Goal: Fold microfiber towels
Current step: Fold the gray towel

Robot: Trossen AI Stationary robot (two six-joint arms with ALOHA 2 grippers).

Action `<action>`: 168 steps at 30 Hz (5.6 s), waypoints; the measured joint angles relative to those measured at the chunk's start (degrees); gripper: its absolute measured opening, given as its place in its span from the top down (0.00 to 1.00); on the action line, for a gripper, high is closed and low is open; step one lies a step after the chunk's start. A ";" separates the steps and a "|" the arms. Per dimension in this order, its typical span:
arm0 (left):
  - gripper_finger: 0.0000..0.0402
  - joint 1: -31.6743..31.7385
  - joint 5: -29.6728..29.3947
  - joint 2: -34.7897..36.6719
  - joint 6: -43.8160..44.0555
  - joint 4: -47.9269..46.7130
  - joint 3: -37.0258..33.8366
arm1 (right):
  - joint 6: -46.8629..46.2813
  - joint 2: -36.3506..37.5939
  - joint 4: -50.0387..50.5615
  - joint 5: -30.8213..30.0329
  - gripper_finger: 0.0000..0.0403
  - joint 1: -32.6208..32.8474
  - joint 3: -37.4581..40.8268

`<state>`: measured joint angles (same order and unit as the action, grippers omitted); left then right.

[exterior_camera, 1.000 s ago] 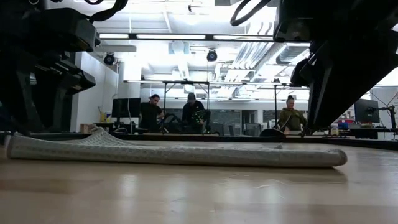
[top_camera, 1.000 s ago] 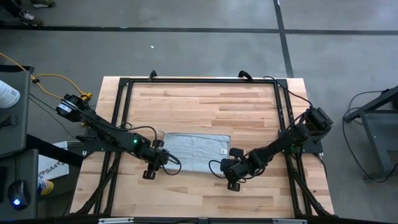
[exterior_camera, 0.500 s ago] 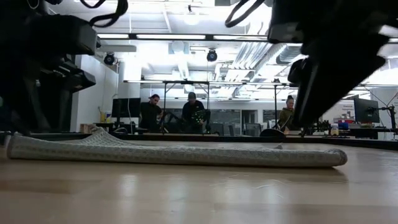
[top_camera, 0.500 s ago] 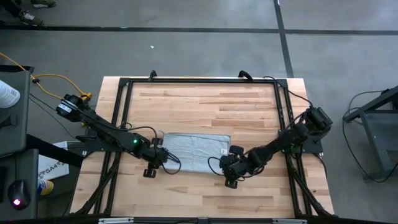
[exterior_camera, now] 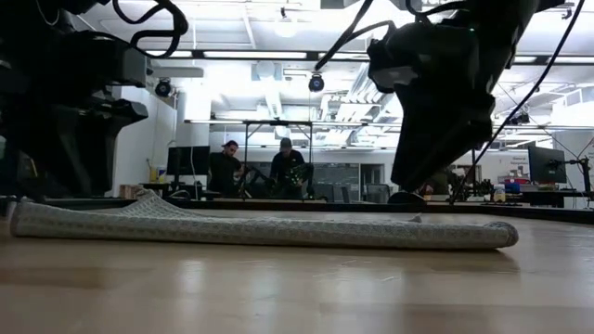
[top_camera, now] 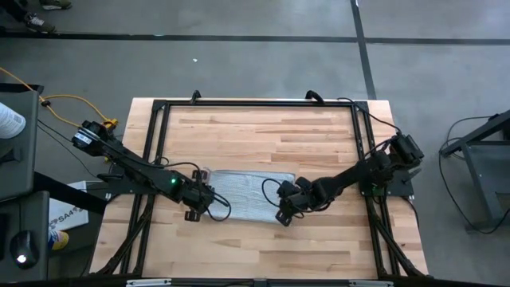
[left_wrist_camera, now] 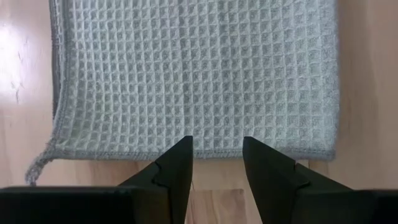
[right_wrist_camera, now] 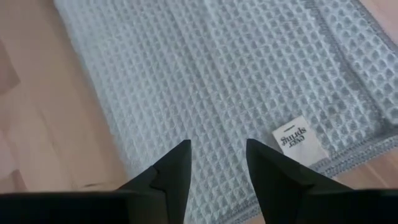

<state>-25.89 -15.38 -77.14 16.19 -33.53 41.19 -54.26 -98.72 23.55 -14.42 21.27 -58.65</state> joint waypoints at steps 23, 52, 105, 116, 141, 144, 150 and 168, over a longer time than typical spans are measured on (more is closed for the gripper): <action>0.65 0.00 1.23 0.00 0.70 0.87 0.00 | 1.55 0.00 -1.34 4.38 0.85 -3.03 0.00; 1.00 14.94 16.93 0.00 -6.55 1.83 0.00 | 6.03 -0.54 3.19 13.80 0.99 -9.39 0.00; 1.00 6.23 16.33 -10.16 7.67 21.40 -0.11 | 18.13 -5.44 3.14 8.32 0.99 -19.59 0.02; 1.00 6.38 15.88 -17.57 5.90 23.80 3.89 | 25.35 -5.53 -3.70 11.86 0.99 -25.10 0.09; 1.00 6.36 16.33 -23.93 2.09 22.70 12.22 | 27.66 -5.04 -4.92 12.55 0.99 -25.38 0.02; 1.00 6.36 16.33 -23.93 2.09 22.65 12.22 | 27.34 -4.05 -4.21 12.69 0.99 -24.72 0.02; 1.00 6.36 16.37 -23.96 2.12 22.44 12.22 | 23.79 0.41 -1.91 12.22 0.99 -22.07 -0.03; 1.00 5.97 17.31 -23.98 2.44 22.56 12.11 | 14.96 0.61 8.02 11.44 0.99 -17.62 0.07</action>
<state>-19.92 1.93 -101.12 18.63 -10.98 53.30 -39.30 -98.11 31.57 -2.98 3.65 -58.59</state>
